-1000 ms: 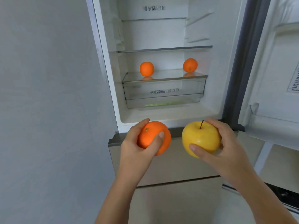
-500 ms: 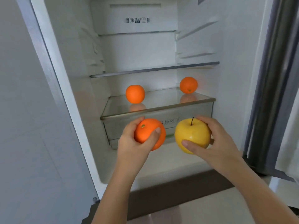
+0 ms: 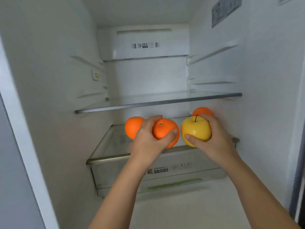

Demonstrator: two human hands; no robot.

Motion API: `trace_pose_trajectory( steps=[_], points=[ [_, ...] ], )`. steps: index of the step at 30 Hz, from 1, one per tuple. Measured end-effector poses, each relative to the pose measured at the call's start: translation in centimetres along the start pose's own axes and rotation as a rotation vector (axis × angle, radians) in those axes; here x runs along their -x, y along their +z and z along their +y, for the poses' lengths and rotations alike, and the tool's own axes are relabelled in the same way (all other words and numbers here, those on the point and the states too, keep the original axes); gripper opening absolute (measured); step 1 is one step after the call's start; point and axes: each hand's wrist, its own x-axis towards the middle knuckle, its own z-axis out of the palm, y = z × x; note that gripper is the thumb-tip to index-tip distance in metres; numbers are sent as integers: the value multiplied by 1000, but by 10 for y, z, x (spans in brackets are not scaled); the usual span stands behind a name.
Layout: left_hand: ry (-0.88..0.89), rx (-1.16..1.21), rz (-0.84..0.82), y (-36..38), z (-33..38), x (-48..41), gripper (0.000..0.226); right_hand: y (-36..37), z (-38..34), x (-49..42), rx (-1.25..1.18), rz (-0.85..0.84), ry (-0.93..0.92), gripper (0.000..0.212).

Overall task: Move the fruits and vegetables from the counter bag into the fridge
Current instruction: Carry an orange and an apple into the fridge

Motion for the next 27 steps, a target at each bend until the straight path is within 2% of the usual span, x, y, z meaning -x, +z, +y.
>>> trace_pose_trajectory(
  steps=[4, 14, 27],
  points=[
    [-15, -51, -41, 18, -13, -26, 53, 9, 29, -33, 27, -42, 14, 72],
    [-31, -217, -214, 36, -45, -68, 65, 19, 57, -75, 105, -181, 31, 78],
    [-85, -142, -243, 38, -53, -70, 67, 20, 65, -73, 54, -133, 7, 77]
  ],
)
